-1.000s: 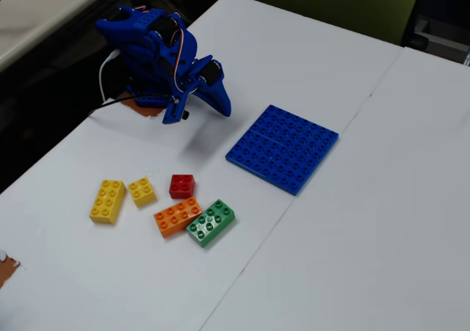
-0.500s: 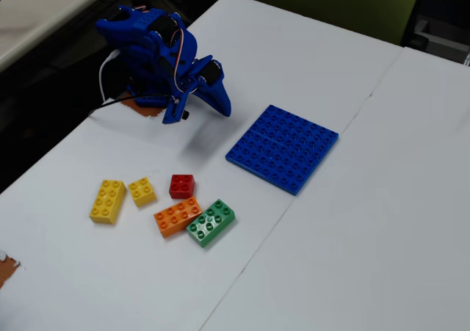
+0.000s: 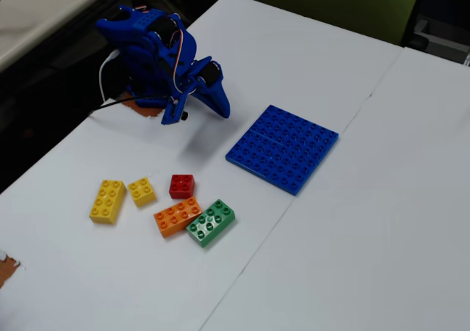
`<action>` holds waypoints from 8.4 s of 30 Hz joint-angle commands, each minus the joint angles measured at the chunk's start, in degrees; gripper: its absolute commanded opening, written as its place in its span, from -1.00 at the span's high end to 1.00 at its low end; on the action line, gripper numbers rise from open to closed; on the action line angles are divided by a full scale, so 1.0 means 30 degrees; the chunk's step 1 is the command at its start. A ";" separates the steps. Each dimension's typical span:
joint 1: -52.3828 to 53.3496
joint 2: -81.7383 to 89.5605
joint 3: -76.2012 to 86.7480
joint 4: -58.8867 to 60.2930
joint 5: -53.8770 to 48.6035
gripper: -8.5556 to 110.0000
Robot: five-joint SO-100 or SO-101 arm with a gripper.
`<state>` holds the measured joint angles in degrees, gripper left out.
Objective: Pick up the 2x2 yellow block and go up the 8x8 blue block.
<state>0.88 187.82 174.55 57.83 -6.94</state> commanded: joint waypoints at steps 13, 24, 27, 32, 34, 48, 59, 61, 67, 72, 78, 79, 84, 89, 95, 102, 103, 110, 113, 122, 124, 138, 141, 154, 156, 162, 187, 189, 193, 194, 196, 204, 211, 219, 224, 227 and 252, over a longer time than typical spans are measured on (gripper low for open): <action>-0.0176 0.0850 -0.2109 0.0850 -2.5898 0.85; 0.1641 -0.0703 -0.4805 0.4014 -2.9150 0.68; 0.2520 -0.3867 -0.6445 0.3896 -3.0908 0.68; 0.4600 -1.0605 -1.1191 0.5010 -3.4131 0.65; 0.6182 -1.3066 -1.3213 0.5918 -3.5566 0.63; 1.3945 -2.2734 -1.8721 0.3721 -3.4717 0.34; 1.6436 -2.9561 -2.5869 0.4424 -3.7705 0.37; 1.6875 -3.0293 -2.5869 0.3311 -3.8379 0.38; 1.7725 -3.1377 -2.5898 0.1377 -3.9463 0.38; 1.7314 -3.0000 -2.5928 0.2783 -3.8730 0.39; 1.6172 -2.6338 -2.6133 0.6475 -3.7266 0.38; 1.6143 -2.6338 -2.7158 0.7793 -3.7207 0.38; 1.6406 -2.7568 -3.1289 1.1455 -3.7676 0.38; 1.8340 -3.1406 -3.2812 0.9990 -4.0312 0.38; 1.9189 -3.5566 -3.3809 0.7002 -4.0723 0.40; 1.8867 -3.7588 -3.3428 0.5654 -3.9434 0.40; 1.8838 -3.7705 -3.3311 0.5566 -3.9346 0.40; 1.8750 -3.8672 -3.2988 0.5303 -3.9170 0.40; 1.8721 -3.9111 -3.2988 0.5127 -3.9170 0.40; 1.8574 -3.9697 -3.2461 0.4424 -3.9111 0.47; 1.8545 -3.9697 -3.2314 0.4365 -3.9053 0.49; 1.8047 -3.8730 -3.0967 0.3516 -3.8174 0.66; 1.7959 -3.6885 -3.0850 0.4775 -3.8789 0.72; 1.5732 -2.8916 -3.2314 1.3447 -3.7676 0.74; 1.4824 -2.8008 -3.2695 1.4063 -3.6768 0.74; 1.0195 -2.4668 -3.2373 1.3887 -3.2695 0.74; 0.0996 -3.4746 -4.8838 1.4063 -2.9355 0.75; 0.0996 -3.6035 -4.9014 1.4063 -2.9561 0.75; 0.1143 -3.7939 -4.8809 1.3916 -2.9766 0.75; 0.1201 -3.7852 -4.7900 1.3564 -3.0059 0.75; 0.1260 -3.7881 -4.7080 1.3594 -3.0469 0.75; 0.0410 -3.9463 -4.7344 1.3740 -3.0469 0.75; -0.0557 -3.9873 -4.6934 1.4004 -2.9678 0.75; -0.0996 -4.0371 -4.6816 1.4150 -2.9004 0.75; -0.0938 -3.9902 -4.5732 1.4180 -2.7832 0.75; -0.0791 -3.9404 -4.4883 1.4209 -2.7861 0.75; 0.0000 -3.9668 -4.5908 1.4180 -2.7246 0.75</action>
<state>0.35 66.71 39.46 100.11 -88.77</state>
